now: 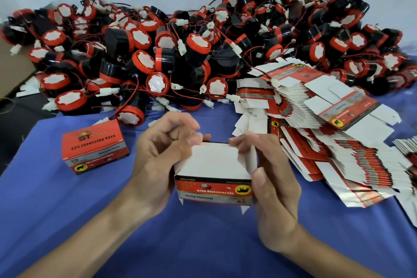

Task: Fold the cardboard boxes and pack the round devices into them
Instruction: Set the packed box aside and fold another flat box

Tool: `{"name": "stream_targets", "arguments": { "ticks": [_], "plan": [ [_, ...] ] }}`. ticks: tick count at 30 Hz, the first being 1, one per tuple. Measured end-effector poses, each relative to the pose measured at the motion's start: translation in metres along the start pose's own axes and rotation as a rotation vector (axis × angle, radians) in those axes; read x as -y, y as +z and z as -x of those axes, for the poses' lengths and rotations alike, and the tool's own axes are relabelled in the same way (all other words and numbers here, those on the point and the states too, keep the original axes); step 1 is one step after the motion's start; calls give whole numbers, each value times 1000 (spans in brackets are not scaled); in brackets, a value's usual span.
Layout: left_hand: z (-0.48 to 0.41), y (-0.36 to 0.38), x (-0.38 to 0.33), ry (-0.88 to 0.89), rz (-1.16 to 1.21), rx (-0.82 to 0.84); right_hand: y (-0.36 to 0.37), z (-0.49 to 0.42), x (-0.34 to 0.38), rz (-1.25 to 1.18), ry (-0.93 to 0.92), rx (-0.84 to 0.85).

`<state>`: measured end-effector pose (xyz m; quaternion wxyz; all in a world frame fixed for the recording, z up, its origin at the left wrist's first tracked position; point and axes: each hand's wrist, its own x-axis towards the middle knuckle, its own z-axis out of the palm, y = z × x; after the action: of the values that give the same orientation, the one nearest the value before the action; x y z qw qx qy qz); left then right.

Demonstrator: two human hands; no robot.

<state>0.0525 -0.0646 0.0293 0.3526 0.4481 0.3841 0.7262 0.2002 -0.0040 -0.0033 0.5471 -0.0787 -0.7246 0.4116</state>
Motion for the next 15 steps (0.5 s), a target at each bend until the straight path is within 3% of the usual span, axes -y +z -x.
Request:
{"name": "stream_targets", "arguments": {
  "ticks": [6,11,15],
  "plan": [
    [4,-1,12,51,-290,137,-5,-2,-6,47,67,-1],
    [10,-4,23,-287,-231,107,-4,2,-8,81,105,59],
    [9,-7,24,-327,-237,141,-2,3,-6,143,94,170]
  ]
}}
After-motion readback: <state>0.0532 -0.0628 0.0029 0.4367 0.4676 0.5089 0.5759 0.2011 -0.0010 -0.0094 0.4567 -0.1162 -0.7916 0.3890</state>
